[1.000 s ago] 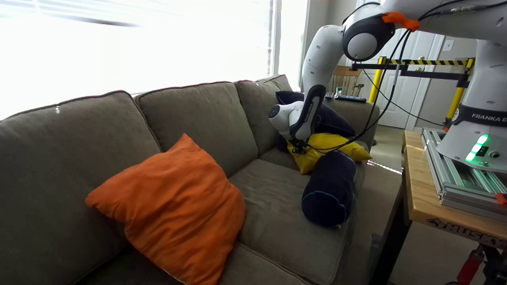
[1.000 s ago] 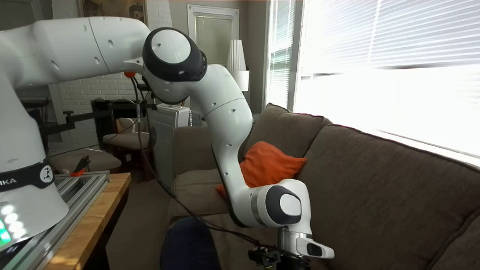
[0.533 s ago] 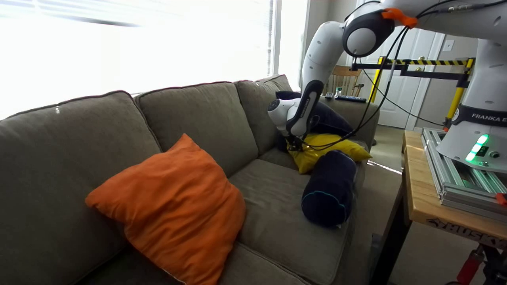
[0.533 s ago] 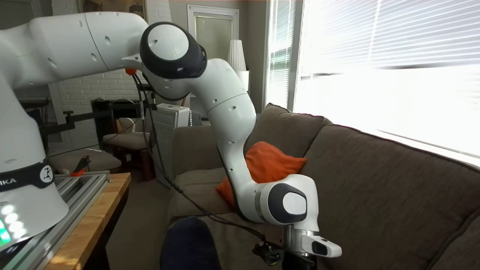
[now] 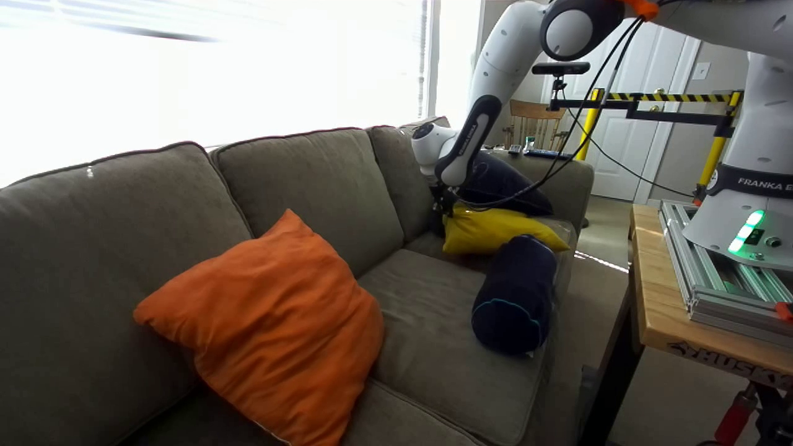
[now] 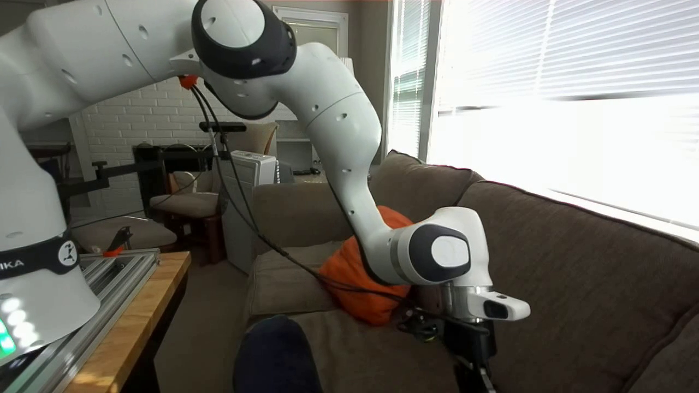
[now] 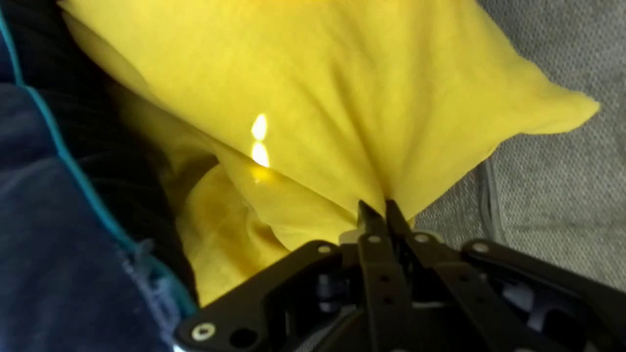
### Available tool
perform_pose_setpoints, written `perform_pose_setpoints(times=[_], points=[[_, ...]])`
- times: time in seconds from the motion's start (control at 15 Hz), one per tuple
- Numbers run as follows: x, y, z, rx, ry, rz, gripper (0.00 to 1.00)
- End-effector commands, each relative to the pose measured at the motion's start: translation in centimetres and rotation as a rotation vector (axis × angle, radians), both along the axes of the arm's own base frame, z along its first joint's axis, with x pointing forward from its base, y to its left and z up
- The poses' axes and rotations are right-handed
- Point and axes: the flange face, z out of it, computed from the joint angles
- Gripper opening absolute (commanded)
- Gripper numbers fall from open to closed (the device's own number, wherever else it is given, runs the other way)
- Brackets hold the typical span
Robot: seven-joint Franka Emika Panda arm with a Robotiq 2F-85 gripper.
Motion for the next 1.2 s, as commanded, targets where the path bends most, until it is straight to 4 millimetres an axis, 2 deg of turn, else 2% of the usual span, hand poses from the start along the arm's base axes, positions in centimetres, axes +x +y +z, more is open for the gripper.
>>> perform_pose_setpoints(times=[0.0, 0.53, 0.8, 1.13], points=[[2.3, 2.7, 6.2, 0.064, -0.112, 0.041, 0.01], [5.8, 7.4, 18.2, 0.101, -0.286, 0.138, 0.01], [7.1, 10.1, 23.2, 0.100, -0.360, 0.195, 0.01], [8.0, 13.4, 28.4, 0.077, -0.427, 0.253, 0.01]])
